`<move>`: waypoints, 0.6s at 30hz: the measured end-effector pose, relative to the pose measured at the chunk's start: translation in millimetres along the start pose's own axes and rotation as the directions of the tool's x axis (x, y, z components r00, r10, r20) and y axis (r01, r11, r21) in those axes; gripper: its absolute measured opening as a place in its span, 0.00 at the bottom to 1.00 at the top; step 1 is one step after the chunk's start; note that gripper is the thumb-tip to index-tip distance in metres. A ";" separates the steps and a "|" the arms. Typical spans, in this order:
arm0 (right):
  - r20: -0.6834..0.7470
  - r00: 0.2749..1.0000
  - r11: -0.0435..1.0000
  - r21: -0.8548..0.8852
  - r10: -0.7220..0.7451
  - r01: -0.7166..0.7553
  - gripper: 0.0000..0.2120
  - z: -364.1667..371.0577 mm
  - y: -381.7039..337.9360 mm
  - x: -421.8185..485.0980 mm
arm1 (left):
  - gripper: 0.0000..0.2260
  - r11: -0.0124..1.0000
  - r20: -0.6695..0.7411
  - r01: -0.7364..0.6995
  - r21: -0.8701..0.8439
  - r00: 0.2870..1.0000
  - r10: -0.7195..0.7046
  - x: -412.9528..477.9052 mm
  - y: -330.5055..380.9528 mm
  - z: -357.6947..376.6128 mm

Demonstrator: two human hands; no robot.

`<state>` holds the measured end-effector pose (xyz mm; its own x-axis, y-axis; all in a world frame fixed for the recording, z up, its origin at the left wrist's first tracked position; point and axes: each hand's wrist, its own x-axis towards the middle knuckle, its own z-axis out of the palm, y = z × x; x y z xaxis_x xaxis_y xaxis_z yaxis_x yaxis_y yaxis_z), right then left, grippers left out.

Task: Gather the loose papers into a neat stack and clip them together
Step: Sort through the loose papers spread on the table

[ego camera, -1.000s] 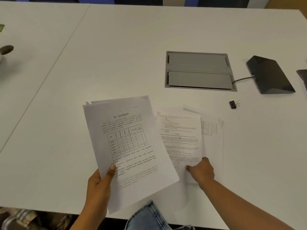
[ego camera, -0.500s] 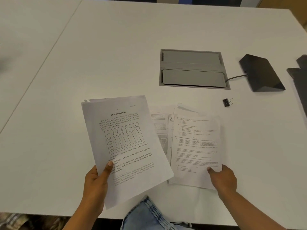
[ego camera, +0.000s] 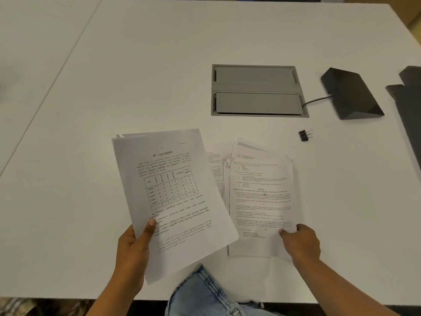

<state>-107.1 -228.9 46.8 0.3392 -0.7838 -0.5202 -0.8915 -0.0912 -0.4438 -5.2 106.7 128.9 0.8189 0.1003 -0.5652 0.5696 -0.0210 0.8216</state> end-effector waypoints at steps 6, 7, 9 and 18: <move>0.039 0.999 0.993 0.113 -0.036 0.031 0.09 -15.9 2.2 4.7 | 0.10 1.000 0.000 0.006 0.001 1.000 -0.006 0.4 -1.5 -1.0; 0.048 0.997 0.989 0.143 -0.054 0.046 0.09 -20.2 3.1 5.6 | 0.10 1.000 0.004 0.005 -0.001 1.000 -0.005 0.6 -0.6 -1.1; 0.077 0.993 0.977 0.201 -0.092 0.075 0.12 -30.2 4.3 6.7 | 0.11 1.000 0.006 -0.001 0.009 1.000 0.001 1.7 1.3 -1.0; 0.154 0.976 0.921 0.380 -0.157 0.088 0.18 -71.3 17.3 10.4 | 0.05 0.996 -0.013 -0.039 0.085 0.999 0.040 6.5 9.6 -0.9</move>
<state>-140.4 -282.4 85.7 0.5169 -0.6559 -0.5501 -0.6767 0.0805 -0.7319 5.5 108.0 133.2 0.8400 0.1119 -0.5309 0.5414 -0.1092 0.8336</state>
